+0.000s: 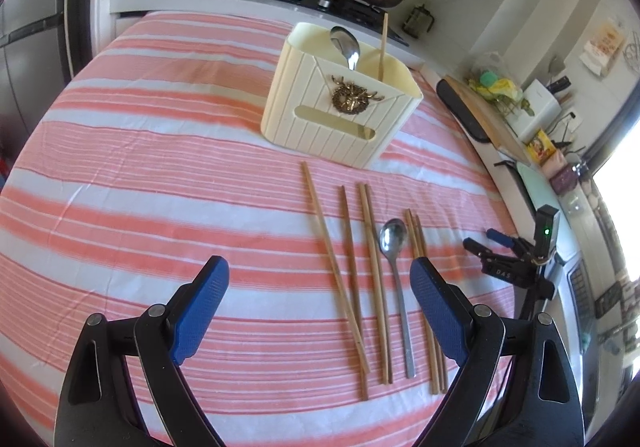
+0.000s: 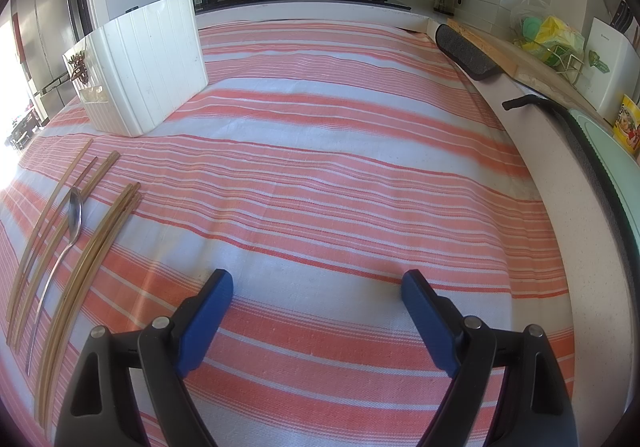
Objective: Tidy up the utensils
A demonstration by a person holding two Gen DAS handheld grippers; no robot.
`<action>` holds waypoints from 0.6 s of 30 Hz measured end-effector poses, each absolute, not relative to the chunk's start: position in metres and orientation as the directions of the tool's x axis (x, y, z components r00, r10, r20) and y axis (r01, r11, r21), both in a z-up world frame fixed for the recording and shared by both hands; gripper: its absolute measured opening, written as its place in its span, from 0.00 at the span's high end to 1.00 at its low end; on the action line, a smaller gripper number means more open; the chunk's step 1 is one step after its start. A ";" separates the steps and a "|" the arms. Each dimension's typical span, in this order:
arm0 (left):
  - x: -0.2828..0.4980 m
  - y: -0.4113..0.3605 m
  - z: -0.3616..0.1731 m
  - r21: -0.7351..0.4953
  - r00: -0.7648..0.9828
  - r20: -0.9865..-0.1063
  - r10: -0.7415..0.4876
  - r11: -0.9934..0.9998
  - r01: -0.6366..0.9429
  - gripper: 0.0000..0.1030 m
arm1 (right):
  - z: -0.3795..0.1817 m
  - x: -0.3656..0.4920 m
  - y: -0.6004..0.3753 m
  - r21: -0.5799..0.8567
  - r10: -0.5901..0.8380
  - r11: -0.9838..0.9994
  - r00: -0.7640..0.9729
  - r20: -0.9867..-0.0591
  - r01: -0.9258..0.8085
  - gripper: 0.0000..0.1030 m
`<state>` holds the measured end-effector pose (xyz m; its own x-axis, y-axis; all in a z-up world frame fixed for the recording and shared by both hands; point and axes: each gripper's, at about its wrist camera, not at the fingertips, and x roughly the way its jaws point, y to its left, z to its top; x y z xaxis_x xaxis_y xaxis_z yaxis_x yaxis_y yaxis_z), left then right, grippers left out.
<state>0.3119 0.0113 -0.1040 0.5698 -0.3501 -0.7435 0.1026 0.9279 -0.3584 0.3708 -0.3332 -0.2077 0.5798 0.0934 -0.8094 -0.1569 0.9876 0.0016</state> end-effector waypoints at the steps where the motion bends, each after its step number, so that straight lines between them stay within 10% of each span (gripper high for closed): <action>1: 0.312 0.012 -0.104 -0.360 0.571 -0.742 -0.351 0.927 0.103 0.10 | -0.208 0.371 -0.333 0.002 0.093 0.988 0.580 -0.809 -0.157 0.15; 18: 0.311 0.001 -0.091 -0.341 0.591 -0.728 -0.347 0.932 0.127 0.10 | -0.208 0.371 -0.333 0.002 0.094 0.988 0.580 -0.809 -0.157 0.15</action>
<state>0.3113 0.0012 -0.0911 0.5914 -0.3470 -0.7279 0.1271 0.9315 -0.3408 0.3707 -0.3333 -0.2076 0.5799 0.0936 -0.8093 -0.1573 0.9875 0.0016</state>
